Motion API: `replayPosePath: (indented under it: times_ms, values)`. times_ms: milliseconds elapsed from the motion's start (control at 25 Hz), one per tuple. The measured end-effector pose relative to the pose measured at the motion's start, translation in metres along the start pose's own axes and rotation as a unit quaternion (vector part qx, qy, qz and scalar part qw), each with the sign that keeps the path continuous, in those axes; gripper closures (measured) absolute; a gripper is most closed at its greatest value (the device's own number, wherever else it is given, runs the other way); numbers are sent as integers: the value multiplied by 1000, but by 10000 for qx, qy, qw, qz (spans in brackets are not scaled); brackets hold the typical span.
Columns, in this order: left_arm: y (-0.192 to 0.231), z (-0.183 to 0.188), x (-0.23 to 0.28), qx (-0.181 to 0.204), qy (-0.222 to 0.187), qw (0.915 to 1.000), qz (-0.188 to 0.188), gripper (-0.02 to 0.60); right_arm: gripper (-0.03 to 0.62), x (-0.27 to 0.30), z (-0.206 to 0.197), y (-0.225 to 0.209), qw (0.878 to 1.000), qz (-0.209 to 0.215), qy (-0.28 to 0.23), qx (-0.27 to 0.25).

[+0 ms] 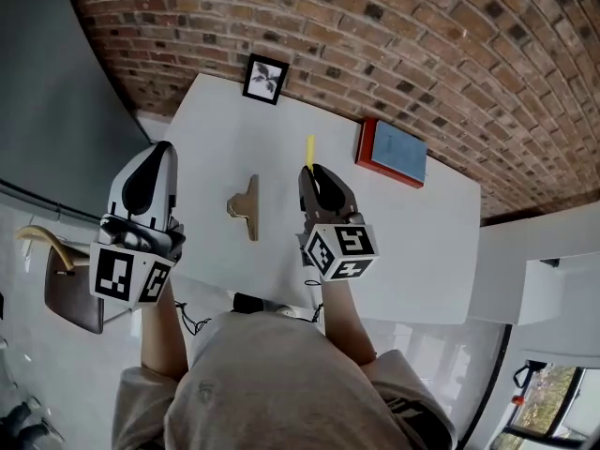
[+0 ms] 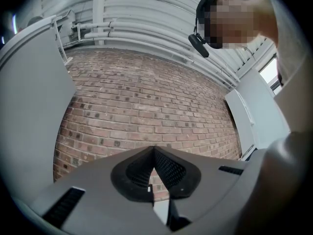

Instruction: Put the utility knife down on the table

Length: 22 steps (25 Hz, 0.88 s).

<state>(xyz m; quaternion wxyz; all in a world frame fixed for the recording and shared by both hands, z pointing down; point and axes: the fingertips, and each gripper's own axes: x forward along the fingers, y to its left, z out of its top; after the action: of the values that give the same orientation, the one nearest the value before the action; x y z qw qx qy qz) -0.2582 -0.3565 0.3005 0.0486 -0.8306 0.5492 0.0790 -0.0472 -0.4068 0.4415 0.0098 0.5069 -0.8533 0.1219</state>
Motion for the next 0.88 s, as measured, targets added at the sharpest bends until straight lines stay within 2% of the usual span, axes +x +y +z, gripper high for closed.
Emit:
replayPosePath:
  times_ms: [320,880]
  values:
    - [14,-8,-2,-46,90,9999,33,577,520,18,-64,-7,9964,-165,835,10]
    - [33,-15,-13,-44,185,9996,184,577,520,30,-158,-13,9798,-298,1972,170]
